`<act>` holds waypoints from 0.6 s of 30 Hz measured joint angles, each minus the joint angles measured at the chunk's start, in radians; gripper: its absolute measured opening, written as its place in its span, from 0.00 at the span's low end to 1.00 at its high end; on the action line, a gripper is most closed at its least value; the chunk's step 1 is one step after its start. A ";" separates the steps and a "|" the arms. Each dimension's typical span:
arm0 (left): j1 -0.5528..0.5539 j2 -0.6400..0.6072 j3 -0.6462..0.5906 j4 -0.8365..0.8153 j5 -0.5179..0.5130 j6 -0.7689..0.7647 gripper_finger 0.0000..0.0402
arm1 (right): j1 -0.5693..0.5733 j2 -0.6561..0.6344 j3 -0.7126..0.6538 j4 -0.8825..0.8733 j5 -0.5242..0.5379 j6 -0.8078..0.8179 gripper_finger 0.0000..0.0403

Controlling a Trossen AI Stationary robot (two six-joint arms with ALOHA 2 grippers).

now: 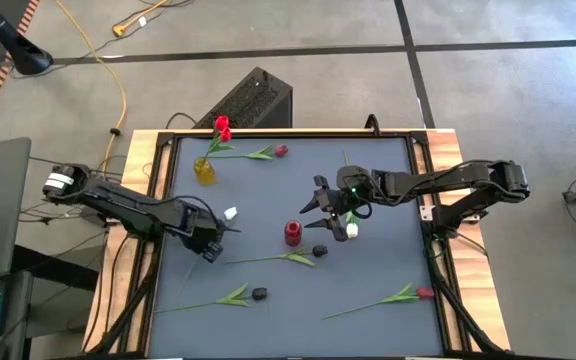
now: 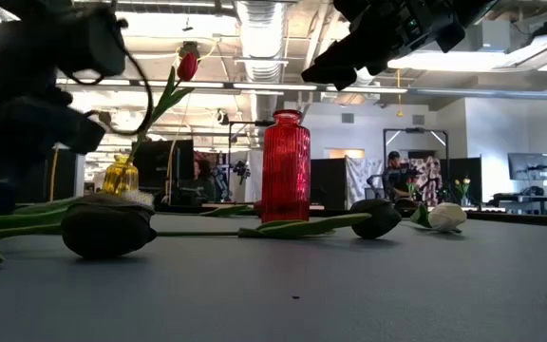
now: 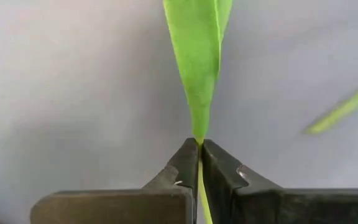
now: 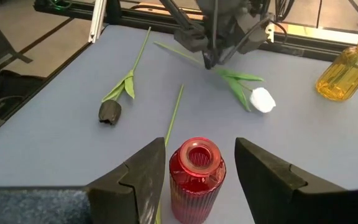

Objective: Sort flowers into vase by color
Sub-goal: Put the left white tulip into the yellow vase

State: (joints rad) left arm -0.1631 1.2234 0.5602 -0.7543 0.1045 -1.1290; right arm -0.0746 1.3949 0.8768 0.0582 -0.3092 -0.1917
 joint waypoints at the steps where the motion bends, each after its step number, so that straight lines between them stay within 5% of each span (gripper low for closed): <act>1: 0.000 -0.015 0.000 0.023 -0.008 0.016 0.00 | 0.000 0.000 0.000 0.000 0.000 0.000 0.54; 10: 0.000 -0.169 0.001 0.248 -0.144 0.219 0.00 | 0.000 0.000 0.000 0.001 0.000 0.000 0.54; 18: 0.000 -0.305 0.002 0.591 -0.159 0.478 0.00 | 0.000 0.000 0.000 0.001 0.000 0.000 0.54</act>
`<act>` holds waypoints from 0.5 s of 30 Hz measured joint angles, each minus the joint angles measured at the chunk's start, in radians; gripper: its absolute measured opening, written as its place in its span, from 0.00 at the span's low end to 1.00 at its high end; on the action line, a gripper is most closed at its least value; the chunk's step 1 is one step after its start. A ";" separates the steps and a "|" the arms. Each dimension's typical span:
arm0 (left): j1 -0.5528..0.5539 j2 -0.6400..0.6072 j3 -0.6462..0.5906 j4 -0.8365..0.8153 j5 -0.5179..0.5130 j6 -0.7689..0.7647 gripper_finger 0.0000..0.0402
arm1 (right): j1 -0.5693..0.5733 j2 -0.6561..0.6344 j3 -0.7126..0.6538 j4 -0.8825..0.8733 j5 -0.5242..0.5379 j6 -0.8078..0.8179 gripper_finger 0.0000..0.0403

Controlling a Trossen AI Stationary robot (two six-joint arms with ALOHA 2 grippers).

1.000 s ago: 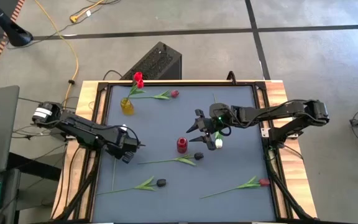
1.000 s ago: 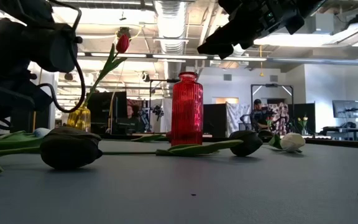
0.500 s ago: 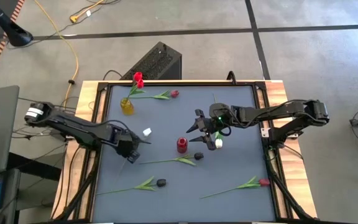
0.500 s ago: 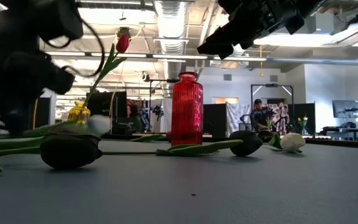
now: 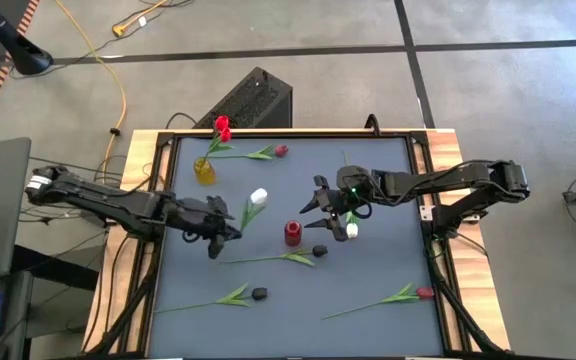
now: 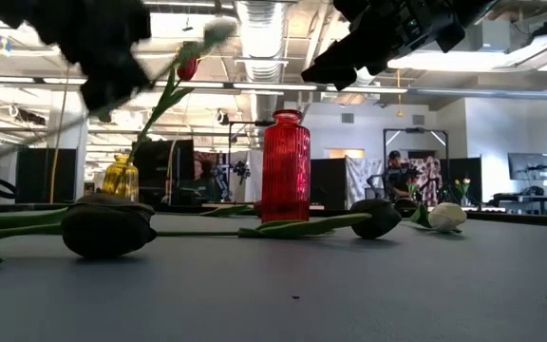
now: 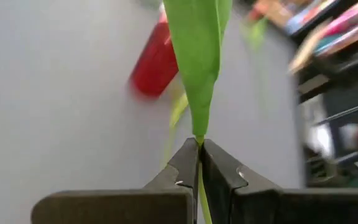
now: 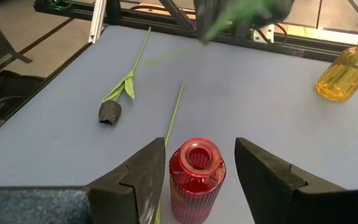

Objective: Sort flowers into vase by color
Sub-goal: Put the left white tulip into the yellow vase

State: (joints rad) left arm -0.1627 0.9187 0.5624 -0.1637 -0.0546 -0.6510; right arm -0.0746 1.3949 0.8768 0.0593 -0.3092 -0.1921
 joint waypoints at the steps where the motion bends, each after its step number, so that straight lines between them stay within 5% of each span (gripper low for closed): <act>1: 0.000 -0.018 0.000 0.034 -0.004 0.029 0.00 | 0.000 0.000 0.000 0.000 0.000 0.000 0.54; 15: 0.001 -0.309 0.000 0.250 -0.159 0.379 0.00 | 0.000 0.000 0.000 0.000 0.000 0.000 0.54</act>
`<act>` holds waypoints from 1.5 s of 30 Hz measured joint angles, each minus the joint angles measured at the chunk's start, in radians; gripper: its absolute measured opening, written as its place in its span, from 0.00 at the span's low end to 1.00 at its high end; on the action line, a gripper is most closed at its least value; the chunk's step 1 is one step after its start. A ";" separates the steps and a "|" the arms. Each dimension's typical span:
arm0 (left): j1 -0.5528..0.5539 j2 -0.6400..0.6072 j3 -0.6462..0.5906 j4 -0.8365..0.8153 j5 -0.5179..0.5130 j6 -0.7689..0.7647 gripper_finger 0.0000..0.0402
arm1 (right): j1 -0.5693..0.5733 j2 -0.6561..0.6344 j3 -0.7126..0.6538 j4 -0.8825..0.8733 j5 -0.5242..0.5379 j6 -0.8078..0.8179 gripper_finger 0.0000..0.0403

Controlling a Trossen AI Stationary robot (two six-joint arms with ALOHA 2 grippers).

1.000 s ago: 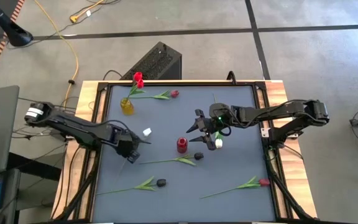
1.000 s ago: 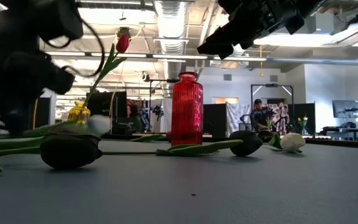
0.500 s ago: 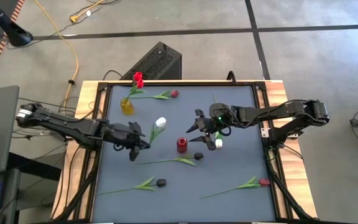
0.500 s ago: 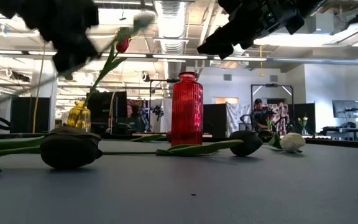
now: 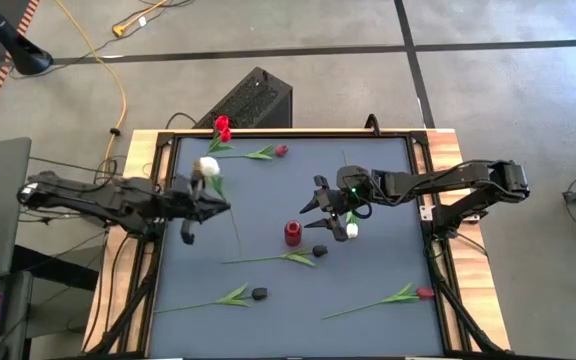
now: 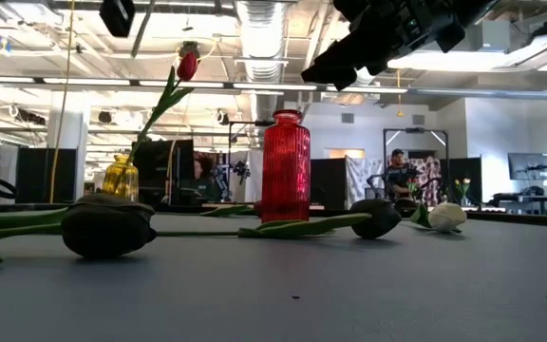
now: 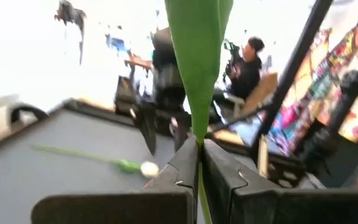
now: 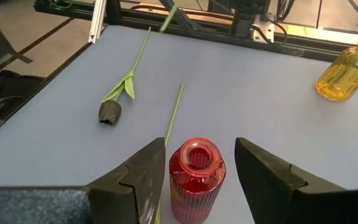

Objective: Sort flowers into vase by color
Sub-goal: Put the left white tulip into the yellow vase

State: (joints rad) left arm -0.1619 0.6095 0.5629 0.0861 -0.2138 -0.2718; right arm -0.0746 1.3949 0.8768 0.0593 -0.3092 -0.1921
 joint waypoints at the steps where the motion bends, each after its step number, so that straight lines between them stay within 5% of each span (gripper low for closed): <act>1: 0.000 -0.021 0.000 0.001 -0.028 0.019 0.00 | 0.000 0.000 0.000 0.000 0.000 0.000 0.54; 14: 0.000 -0.181 0.000 0.001 -0.475 0.339 0.00 | 0.000 0.000 0.000 0.001 0.000 0.000 0.54; 29: 0.000 -0.213 0.000 -0.055 -0.961 0.499 0.00 | 0.000 0.000 0.000 0.001 0.000 0.000 0.54; 34: 0.005 -0.213 0.000 -0.084 -1.030 0.499 0.00 | 0.000 0.000 0.000 0.001 0.000 0.000 0.54; 45: 0.127 -0.213 0.000 -0.127 -0.980 0.496 0.00 | 0.000 0.000 0.000 0.009 0.000 0.000 0.54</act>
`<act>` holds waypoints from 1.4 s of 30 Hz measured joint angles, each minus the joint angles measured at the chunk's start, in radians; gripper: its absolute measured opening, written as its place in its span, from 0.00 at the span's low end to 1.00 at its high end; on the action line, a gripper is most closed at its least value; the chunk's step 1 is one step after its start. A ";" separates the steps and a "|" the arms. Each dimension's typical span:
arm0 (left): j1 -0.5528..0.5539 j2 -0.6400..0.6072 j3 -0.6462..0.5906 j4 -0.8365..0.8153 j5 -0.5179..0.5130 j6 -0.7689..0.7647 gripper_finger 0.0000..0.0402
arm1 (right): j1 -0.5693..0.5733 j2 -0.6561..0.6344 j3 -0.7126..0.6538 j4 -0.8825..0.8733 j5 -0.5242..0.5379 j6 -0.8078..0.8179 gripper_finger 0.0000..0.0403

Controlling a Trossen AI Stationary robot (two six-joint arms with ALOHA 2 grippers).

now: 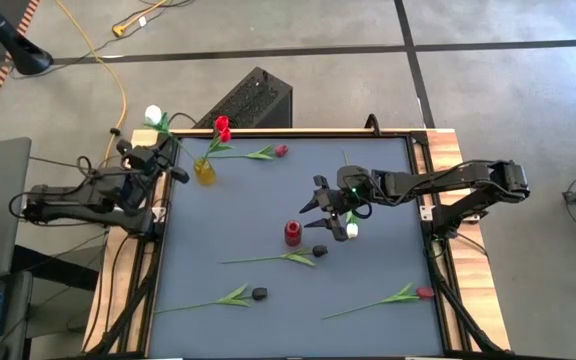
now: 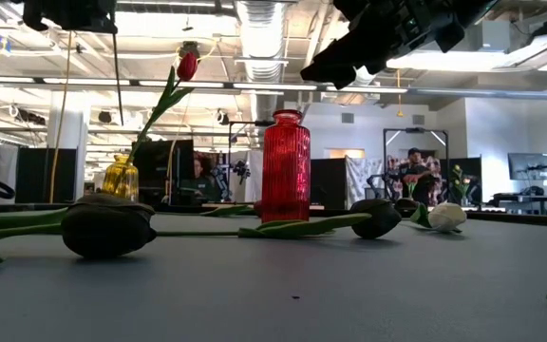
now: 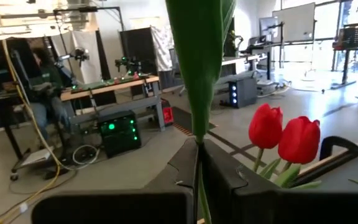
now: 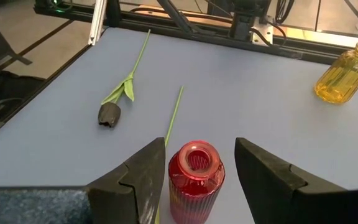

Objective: Sort flowers into vase by color
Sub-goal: Put the left white tulip into the yellow vase

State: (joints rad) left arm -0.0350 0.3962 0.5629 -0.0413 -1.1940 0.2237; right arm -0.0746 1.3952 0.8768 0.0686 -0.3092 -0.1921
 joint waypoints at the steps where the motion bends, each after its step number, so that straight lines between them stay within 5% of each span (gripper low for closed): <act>1: 0.016 0.000 0.000 0.000 0.022 0.000 0.00 | 0.000 0.000 0.000 0.002 0.000 0.000 0.54; 14: 0.220 0.000 0.000 -0.128 0.181 -0.092 0.00 | -0.014 0.000 0.000 0.033 0.000 -0.018 0.54; 42: 0.535 0.081 -0.045 -0.128 0.520 -0.176 0.00 | -0.040 0.000 0.000 0.033 0.000 -0.018 0.54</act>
State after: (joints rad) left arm 0.5003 0.4775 0.5179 -0.1688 -0.6743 0.0479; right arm -0.1150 1.3952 0.8768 0.1017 -0.3092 -0.2102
